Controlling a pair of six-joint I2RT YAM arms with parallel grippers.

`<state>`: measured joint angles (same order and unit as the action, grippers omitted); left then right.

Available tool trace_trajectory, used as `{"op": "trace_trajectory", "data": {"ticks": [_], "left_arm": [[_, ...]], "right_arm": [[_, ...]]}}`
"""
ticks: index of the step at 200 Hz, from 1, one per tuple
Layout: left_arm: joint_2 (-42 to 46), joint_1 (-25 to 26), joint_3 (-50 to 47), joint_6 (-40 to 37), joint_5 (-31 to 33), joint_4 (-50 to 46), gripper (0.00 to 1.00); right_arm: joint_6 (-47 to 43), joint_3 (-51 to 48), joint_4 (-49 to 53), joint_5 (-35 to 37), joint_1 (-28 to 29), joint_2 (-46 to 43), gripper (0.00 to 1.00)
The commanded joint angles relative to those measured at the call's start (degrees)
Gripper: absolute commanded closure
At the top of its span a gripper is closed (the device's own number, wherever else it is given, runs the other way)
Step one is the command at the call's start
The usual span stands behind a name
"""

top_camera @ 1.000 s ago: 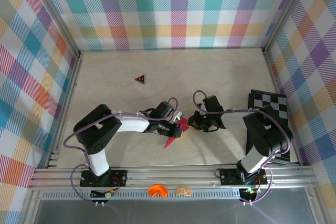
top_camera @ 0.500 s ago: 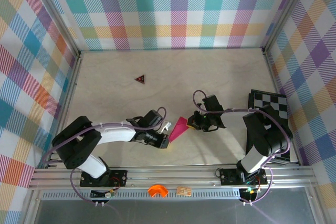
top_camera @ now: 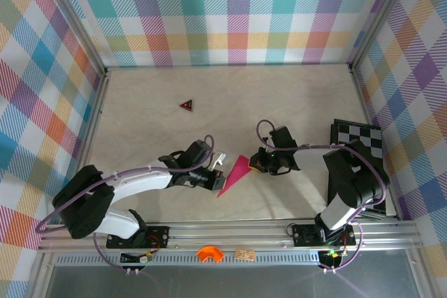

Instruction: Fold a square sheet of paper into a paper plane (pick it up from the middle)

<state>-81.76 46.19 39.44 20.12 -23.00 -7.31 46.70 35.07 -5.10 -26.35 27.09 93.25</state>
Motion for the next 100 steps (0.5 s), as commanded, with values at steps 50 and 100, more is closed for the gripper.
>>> {"op": "trace_trajectory", "data": {"ticks": [50,100], "left_arm": [[-18.6,-1.0,8.8,1.7,-3.6,3.0,0.95],[-18.0,-1.1,3.6,4.2,-2.2,5.5,0.98]], "right_arm": [[-2.8,1.7,2.2,0.1,-0.2,-2.6,0.92],[-0.8,0.0,-1.7,-1.6,0.4,-7.2,0.86]]}}
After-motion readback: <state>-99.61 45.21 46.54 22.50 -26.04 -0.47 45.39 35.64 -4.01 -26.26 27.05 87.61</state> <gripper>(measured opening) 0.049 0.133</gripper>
